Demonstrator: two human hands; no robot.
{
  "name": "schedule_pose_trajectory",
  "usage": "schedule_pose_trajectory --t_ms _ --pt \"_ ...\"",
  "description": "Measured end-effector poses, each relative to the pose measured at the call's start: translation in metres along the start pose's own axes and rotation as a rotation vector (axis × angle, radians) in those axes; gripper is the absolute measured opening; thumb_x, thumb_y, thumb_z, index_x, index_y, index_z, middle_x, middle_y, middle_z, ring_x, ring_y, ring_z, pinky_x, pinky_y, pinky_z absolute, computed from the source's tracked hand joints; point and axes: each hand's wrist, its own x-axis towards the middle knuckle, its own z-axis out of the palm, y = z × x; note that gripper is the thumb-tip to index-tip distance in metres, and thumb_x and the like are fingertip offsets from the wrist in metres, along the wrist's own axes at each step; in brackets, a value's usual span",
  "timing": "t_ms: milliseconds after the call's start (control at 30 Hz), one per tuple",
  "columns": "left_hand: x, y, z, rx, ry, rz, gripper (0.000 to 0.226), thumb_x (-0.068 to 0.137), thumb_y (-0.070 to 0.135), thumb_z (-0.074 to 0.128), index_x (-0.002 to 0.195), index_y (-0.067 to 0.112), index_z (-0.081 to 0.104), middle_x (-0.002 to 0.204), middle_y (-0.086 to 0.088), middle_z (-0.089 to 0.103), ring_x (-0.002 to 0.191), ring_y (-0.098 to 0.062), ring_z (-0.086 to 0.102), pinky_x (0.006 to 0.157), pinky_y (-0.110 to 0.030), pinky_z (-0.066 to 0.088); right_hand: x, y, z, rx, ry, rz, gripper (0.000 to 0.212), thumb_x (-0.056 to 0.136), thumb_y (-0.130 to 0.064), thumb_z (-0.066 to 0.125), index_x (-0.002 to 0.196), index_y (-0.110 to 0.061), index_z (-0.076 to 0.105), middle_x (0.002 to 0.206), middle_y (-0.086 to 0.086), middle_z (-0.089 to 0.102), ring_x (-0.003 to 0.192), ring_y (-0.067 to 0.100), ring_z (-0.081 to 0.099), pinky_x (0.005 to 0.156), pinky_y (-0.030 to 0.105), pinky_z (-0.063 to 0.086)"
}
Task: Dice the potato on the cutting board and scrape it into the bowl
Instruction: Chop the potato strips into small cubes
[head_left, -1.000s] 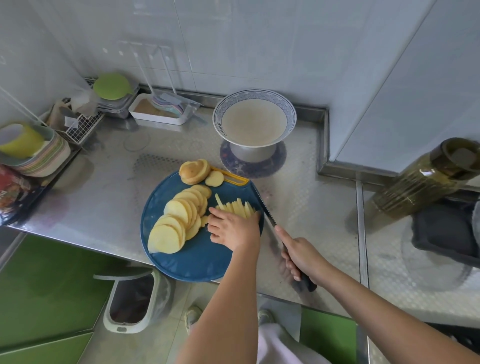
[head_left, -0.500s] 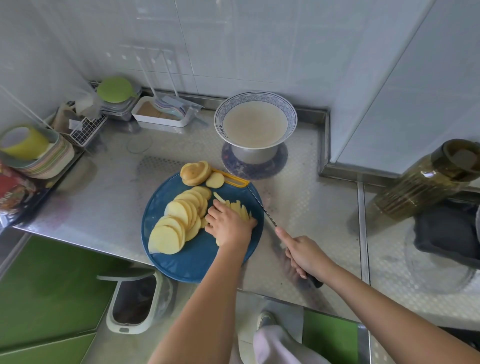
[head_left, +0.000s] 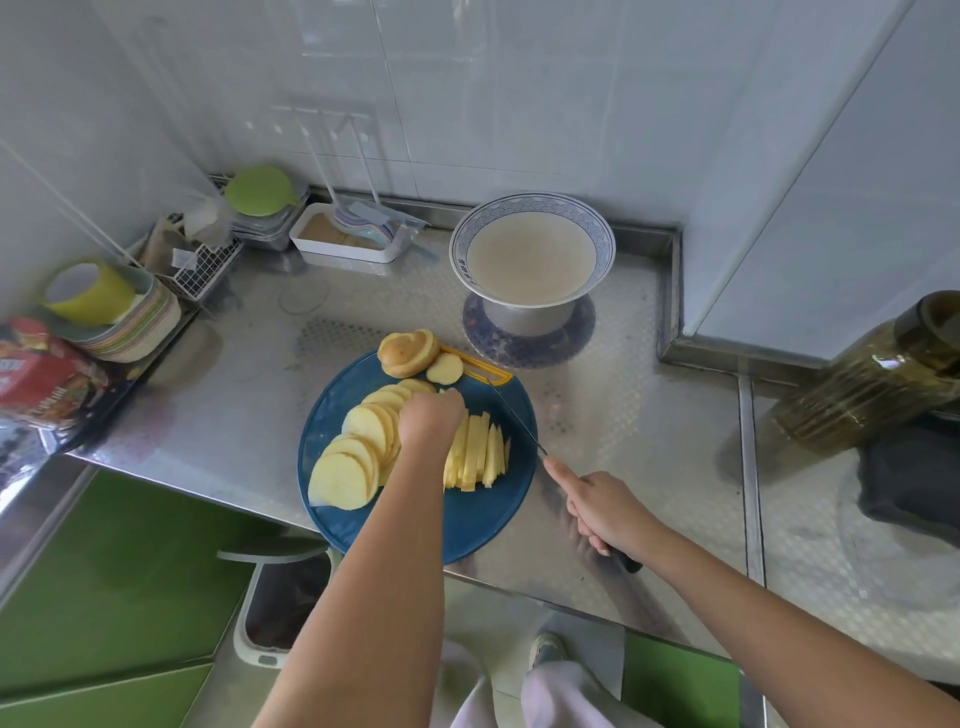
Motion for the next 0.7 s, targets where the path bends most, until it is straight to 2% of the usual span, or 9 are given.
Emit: schedule_pose_trajectory --t_ms 67,133,200,333,467,500,600,700 --pt "0.000 0.008 -0.007 0.046 -0.017 0.026 0.037 0.098 0.020 0.042 0.125 -0.003 0.056 0.125 -0.019 0.058 0.117 -0.034 0.054 0.090 -0.038 0.044 0.002 -0.004 -0.001 -0.014 0.008 -0.009 0.071 0.093 -0.071 0.034 0.051 -0.015 0.029 0.039 0.000 0.036 0.028 0.012 0.036 0.043 0.023 0.037" --pt "-0.003 0.012 -0.008 0.151 -0.044 0.043 0.034 0.099 0.017 0.039 0.123 -0.001 0.056 0.126 -0.018 0.058 0.117 -0.033 0.054 0.089 -0.036 0.043 0.005 -0.004 -0.001 -0.026 0.009 -0.010 0.072 0.093 -0.072 0.033 0.050 -0.015 0.030 0.038 0.000 0.038 0.029 0.012 0.037 0.043 0.024 0.038" --pt "-0.003 0.012 -0.007 0.243 -0.038 0.051 0.030 0.101 0.018 0.036 0.116 0.002 0.056 0.119 -0.014 0.059 0.110 -0.029 0.056 0.083 -0.033 0.042 0.005 -0.004 -0.001 -0.032 0.005 -0.004 0.072 0.093 -0.072 0.034 0.050 -0.014 0.029 0.038 0.000 0.038 0.029 0.013 0.038 0.044 0.024 0.039" --pt "-0.004 0.011 -0.008 0.214 -0.012 0.049 0.024 0.097 0.017 0.042 0.109 0.003 0.057 0.110 -0.012 0.063 0.087 -0.024 0.054 0.073 -0.032 0.043 0.005 -0.004 -0.004 -0.044 0.009 -0.003 0.071 0.093 -0.071 0.034 0.051 -0.014 0.030 0.039 0.000 0.037 0.030 0.013 0.037 0.043 0.023 0.038" --pt "-0.016 0.009 -0.017 0.167 0.083 0.122 0.031 0.097 0.015 0.041 0.115 -0.003 0.058 0.115 -0.020 0.061 0.104 -0.035 0.058 0.083 -0.038 0.045 0.005 -0.005 -0.007 -0.063 0.005 -0.014 0.070 0.094 -0.070 0.033 0.052 -0.014 0.030 0.036 -0.003 0.037 0.028 0.011 0.036 0.044 0.023 0.038" --pt "-0.020 0.005 -0.018 0.179 0.105 0.161 0.029 0.097 0.015 0.041 0.109 -0.003 0.059 0.112 -0.019 0.062 0.101 -0.034 0.058 0.080 -0.038 0.045 0.006 -0.006 -0.008 -0.069 0.006 -0.020 0.070 0.094 -0.070 0.033 0.052 -0.014 0.030 0.035 -0.004 0.037 0.028 0.011 0.036 0.044 0.023 0.038" --pt "-0.031 -0.018 -0.017 0.148 0.197 0.235 0.020 0.094 0.018 0.041 0.084 0.006 0.054 0.087 -0.012 0.060 0.072 -0.022 0.052 0.061 -0.031 0.039 0.010 -0.008 -0.008 -0.091 0.009 -0.029 0.069 0.094 -0.070 0.032 0.053 -0.014 0.032 0.038 -0.002 0.037 0.030 0.012 0.037 0.045 0.024 0.039" --pt "-0.040 -0.050 -0.004 0.172 0.238 0.278 0.021 0.095 0.022 0.041 0.091 0.006 0.054 0.089 -0.006 0.056 0.073 -0.020 0.051 0.060 -0.030 0.038 0.013 -0.008 -0.008 -0.105 0.008 -0.042 0.069 0.094 -0.070 0.032 0.053 -0.015 0.032 0.039 -0.001 0.037 0.031 0.013 0.037 0.045 0.024 0.039"
